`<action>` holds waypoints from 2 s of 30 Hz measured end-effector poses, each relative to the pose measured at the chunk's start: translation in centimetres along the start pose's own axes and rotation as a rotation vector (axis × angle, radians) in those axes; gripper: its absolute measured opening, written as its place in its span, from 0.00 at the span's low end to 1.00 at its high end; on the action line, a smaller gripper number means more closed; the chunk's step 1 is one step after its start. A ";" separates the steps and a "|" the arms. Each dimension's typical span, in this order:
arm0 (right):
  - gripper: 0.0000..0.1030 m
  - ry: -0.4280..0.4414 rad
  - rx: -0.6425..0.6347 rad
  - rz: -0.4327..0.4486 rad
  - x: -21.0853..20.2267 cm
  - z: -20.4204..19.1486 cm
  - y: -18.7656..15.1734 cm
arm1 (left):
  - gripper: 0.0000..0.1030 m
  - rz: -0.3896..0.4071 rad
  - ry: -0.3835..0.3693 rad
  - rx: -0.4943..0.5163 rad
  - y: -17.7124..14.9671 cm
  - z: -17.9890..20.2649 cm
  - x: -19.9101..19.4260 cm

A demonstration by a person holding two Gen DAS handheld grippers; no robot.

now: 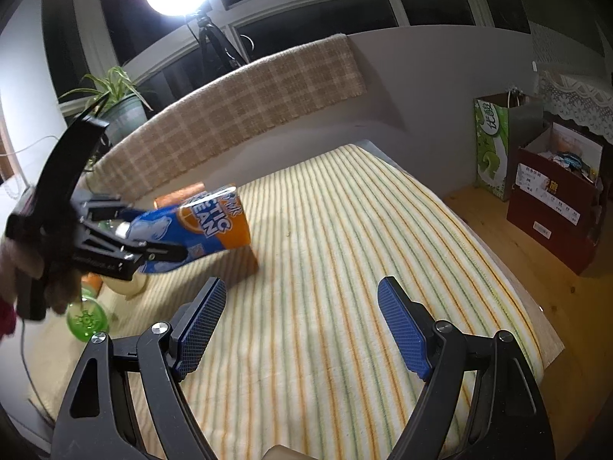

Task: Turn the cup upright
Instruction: 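Close the left tool around the bottle and lift it, then close the right tool on the bottle while the left tool releases it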

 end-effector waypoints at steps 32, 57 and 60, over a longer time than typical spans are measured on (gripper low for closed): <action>0.79 0.173 -0.030 -0.137 -0.5 -6.6 -1.6 | 0.77 0.189 -0.026 -0.918 -14.4 1.1 -4.5; 0.79 0.380 0.514 -0.520 9.2 -10.8 -4.9 | 0.83 0.284 0.093 -0.923 -25.3 -6.2 -14.1; 0.78 0.386 0.495 -0.523 9.6 -11.2 -4.4 | 0.83 0.286 0.084 -0.946 -25.9 -6.5 -13.9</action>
Point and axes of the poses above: each gripper's, at about its wrist camera, not at the fingertips, and x roughly the way its jaws point, z to its right, y to its top, the point moved 7 cm from there along x, roughly the way its jaws point, and after that the axes turned 5 degrees about y, right-handed, at the moved point
